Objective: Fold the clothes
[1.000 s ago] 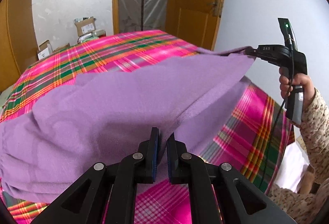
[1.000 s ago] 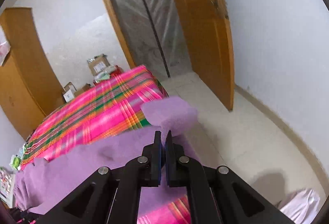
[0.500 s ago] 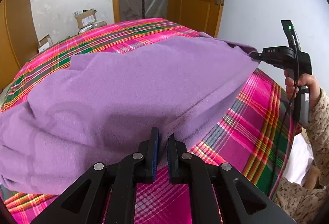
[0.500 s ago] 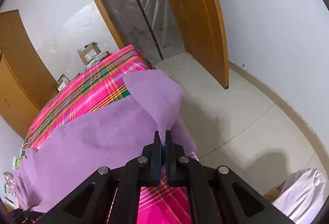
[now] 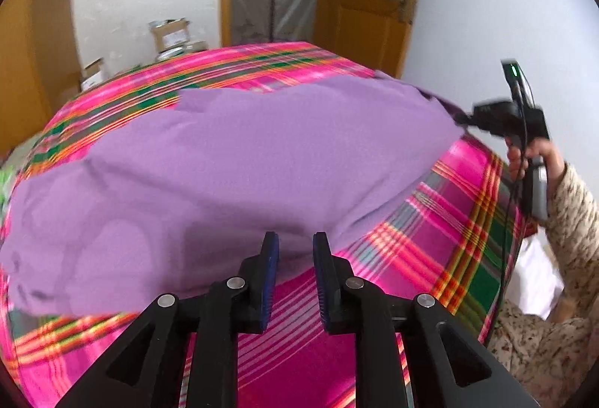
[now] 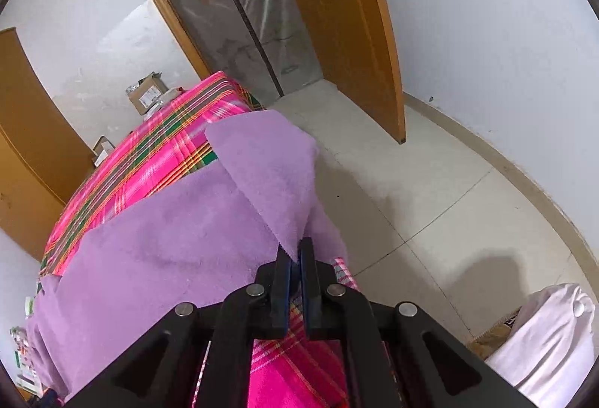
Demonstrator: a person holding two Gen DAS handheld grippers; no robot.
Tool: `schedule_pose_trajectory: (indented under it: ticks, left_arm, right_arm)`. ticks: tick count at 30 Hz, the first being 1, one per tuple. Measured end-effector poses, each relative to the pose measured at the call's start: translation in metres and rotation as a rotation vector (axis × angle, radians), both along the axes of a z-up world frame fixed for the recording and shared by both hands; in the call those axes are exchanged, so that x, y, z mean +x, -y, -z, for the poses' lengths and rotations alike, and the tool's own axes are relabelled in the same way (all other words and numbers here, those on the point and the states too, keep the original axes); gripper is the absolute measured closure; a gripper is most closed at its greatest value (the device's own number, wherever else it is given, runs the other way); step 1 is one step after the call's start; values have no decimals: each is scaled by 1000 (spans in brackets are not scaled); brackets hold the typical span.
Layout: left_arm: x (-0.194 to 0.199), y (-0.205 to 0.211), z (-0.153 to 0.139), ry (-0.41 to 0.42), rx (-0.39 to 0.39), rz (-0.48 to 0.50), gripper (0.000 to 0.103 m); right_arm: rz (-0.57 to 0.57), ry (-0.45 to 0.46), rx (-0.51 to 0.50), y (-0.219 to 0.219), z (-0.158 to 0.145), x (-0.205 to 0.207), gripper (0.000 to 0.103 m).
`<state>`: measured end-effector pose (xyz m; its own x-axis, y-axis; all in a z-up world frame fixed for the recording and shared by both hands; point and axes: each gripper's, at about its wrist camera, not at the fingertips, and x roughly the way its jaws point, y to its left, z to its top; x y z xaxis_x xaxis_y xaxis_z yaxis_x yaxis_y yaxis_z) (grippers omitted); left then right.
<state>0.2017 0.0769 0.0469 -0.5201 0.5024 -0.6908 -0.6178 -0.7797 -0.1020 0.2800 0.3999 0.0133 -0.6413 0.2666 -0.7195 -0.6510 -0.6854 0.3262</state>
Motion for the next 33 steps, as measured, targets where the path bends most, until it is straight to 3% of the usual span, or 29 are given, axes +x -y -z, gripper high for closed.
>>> schedule_pose_trajectory:
  ticks: [5,8,12,15,18,21,24,33]
  left_arm:
    - [-21,59,2,53,58,-196,80]
    - [-36,94,3,89,131,-332,80]
    - [-55,133,8,158,230,-478,80]
    - [-62,153,14,198,252,-566,80]
    - [-65,168,23,259,316,-589,78]
    - [-70,180,29,312,379,-619,65]
    - [-76,186,31,338,421,-637,64]
    - [-92,199,33,380,506,-697,64]
  right_arm:
    - [23,-10,24,11,-8,11,97]
    - [13,-36,100,30,-23,17,97]
    - [-72,-65,167,60,-39,11,97]
    - [-217,-73,183,93,-41,-4,97]
    - [-388,-80,178,131,-39,-21,97]
    - [-555,-84,147,166,-35,-36,97]
    - [-709,-72,91,199,-28,-53,97]
    - [-976,-53,53,276,-17,-72,97]
